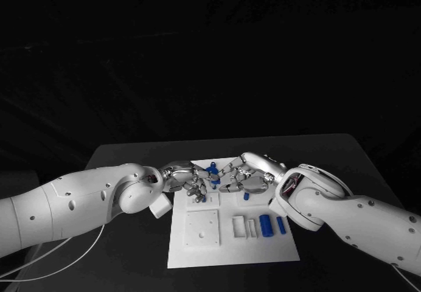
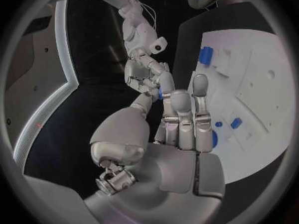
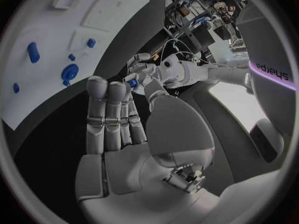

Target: Assemble the parts on the task board

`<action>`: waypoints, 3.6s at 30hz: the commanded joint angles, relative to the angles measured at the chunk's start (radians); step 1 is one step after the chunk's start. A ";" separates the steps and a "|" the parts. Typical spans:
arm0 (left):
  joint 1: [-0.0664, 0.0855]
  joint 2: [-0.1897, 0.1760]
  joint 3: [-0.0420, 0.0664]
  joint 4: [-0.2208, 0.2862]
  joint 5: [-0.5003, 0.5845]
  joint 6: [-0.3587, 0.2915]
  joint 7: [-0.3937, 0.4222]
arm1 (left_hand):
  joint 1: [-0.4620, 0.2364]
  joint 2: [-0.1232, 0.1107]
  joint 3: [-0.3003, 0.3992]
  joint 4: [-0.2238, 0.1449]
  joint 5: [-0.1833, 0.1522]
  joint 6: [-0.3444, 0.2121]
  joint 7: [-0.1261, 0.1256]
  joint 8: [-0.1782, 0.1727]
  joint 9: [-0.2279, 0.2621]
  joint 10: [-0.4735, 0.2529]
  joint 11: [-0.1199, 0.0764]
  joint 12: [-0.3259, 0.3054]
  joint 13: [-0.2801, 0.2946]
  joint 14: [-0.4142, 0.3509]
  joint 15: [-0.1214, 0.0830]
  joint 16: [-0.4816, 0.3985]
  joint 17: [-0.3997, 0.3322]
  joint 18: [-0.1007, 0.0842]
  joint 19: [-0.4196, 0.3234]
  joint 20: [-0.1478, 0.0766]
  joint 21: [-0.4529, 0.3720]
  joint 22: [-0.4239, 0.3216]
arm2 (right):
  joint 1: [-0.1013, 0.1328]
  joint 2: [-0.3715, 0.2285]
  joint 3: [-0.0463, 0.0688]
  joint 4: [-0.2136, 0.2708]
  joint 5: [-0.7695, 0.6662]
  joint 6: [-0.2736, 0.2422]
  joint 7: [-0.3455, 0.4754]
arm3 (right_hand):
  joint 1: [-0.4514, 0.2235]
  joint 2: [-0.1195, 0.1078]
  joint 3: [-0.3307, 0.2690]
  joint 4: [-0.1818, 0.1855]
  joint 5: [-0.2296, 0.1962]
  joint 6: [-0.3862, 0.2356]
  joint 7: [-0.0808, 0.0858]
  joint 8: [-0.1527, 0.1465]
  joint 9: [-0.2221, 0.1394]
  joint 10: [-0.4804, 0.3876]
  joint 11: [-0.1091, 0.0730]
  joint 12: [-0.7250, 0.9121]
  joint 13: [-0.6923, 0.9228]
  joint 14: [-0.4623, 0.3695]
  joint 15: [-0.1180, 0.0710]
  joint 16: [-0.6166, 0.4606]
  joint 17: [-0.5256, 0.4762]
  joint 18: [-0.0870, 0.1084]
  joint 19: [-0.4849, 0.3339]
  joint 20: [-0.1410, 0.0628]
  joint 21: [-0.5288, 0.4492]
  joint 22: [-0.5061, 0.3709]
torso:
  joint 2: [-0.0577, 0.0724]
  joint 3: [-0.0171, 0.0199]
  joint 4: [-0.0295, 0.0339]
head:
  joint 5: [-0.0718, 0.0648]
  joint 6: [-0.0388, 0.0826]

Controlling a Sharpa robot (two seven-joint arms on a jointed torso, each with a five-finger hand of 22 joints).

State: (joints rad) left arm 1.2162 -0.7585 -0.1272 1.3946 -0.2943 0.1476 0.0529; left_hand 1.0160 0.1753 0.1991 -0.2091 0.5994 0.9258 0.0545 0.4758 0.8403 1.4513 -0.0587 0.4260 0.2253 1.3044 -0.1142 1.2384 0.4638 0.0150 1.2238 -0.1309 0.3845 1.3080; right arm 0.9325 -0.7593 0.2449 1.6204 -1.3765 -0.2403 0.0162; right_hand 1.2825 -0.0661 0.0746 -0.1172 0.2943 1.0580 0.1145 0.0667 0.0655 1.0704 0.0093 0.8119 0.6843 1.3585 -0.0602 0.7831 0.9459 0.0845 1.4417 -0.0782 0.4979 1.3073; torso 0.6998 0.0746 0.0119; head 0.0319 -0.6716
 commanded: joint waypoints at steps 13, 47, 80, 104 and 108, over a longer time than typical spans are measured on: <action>0.001 0.002 0.000 0.004 -0.019 -0.054 -0.037 | 0.001 -0.005 0.078 -0.073 0.007 0.053 -0.046 -0.012 0.010 0.009 -0.001 0.006 0.001 0.004 0.000 0.004 0.003 -0.002 -0.008 -0.003 0.007 0.019 | -0.001 -0.002 0.000 -0.003 0.013 -0.013 -0.009 | 0.016 0.000 -0.007 0.011 0.008 -0.005 -0.003 -0.004 0.001 -0.004 0.002 0.014 -0.018 -0.003 0.005 0.005 -0.006 0.020 0.012 0.004 -0.006 0.053 | 0.001 0.0000 0.0007 | -0.001 0.000; 0.049 0.102 -0.014 -0.129 -0.662 -0.178 -0.628 | -0.040 -0.050 0.111 -0.069 0.187 0.092 -0.066 0.003 0.086 0.054 -0.016 0.046 0.013 0.068 -0.023 0.000 0.025 -0.004 0.033 -0.026 0.052 0.019 | 0.032 -0.027 0.118 -0.186 0.120 -0.147 -0.016 | 0.008 -0.021 0.059 0.008 0.060 0.003 -0.005 -0.004 0.000 0.002 -0.002 0.018 -0.041 0.000 0.001 0.008 -0.011 0.017 0.021 0.000 0.004 0.057 | -0.014 0.0000 -0.0040 | 0.013 -0.028; 0.010 0.189 -0.087 -0.149 -0.797 -0.301 -0.606 | -0.030 -0.053 0.109 -0.069 0.182 0.102 -0.065 -0.025 0.085 0.057 -0.016 0.050 0.007 0.078 -0.024 -0.009 0.031 -0.001 0.034 -0.027 0.063 0.017 | 0.035 -0.013 0.124 -0.189 0.122 -0.143 -0.015 | 0.001 -0.027 0.072 0.013 0.082 0.005 -0.005 -0.004 0.000 0.003 -0.003 0.019 -0.043 0.001 0.001 0.010 -0.010 0.016 0.021 -0.001 0.011 0.058 | -0.012 -0.0018 -0.0035 | 0.015 -0.046; -0.010 0.194 -0.090 -0.143 -0.809 -0.314 -0.583 | -0.026 -0.050 0.107 -0.070 0.173 0.102 -0.064 -0.031 0.082 0.057 -0.015 0.048 0.004 0.079 -0.024 -0.014 0.032 -0.001 0.034 -0.026 0.062 0.017 | 0.035 -0.009 0.124 -0.193 0.122 -0.135 -0.015 | -0.001 -0.028 0.077 0.015 0.083 0.005 -0.006 -0.004 0.000 0.003 -0.003 0.020 -0.043 0.001 0.000 0.010 -0.010 0.016 0.021 -0.001 0.014 0.058 | -0.013 -0.0017 -0.0037 | 0.012 -0.051; -0.010 0.194 -0.091 -0.144 -0.808 -0.301 -0.580 | -0.025 -0.050 0.107 -0.069 0.172 0.102 -0.063 -0.032 0.081 0.057 -0.014 0.047 0.003 0.079 -0.023 -0.015 0.032 -0.001 0.033 -0.026 0.061 0.017 | 0.035 -0.008 0.124 -0.194 0.122 -0.134 -0.015 | -0.001 -0.028 0.077 0.015 0.083 0.005 -0.006 -0.004 0.000 0.003 -0.003 0.020 -0.043 0.001 0.000 0.010 -0.010 0.016 0.021 -0.001 0.014 0.058 | -0.013 -0.0014 -0.0037 | 0.013 -0.050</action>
State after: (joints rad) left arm 1.2060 -0.5669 -0.2177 1.2490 -1.0974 -0.1619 -0.5459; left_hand 0.9818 0.1239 0.2503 -0.2222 0.7685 0.9578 0.0586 0.4480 0.9226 1.4653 -0.0658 0.4731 0.2298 1.3775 -0.1379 1.2268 0.4942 0.0151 1.2543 -0.1537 0.4429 1.3076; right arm 0.9667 -0.7687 0.3684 1.4267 -1.2533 -0.3832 -0.0042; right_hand 1.2795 -0.0845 0.1469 -0.1035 0.3756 1.0581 0.1075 0.0667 0.0655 1.0704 0.0093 0.8274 0.6420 1.3586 -0.0603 0.7878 0.9367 0.0844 1.4578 -0.0767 0.5056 1.3081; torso 0.6870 0.0727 0.0080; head 0.0442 -0.7218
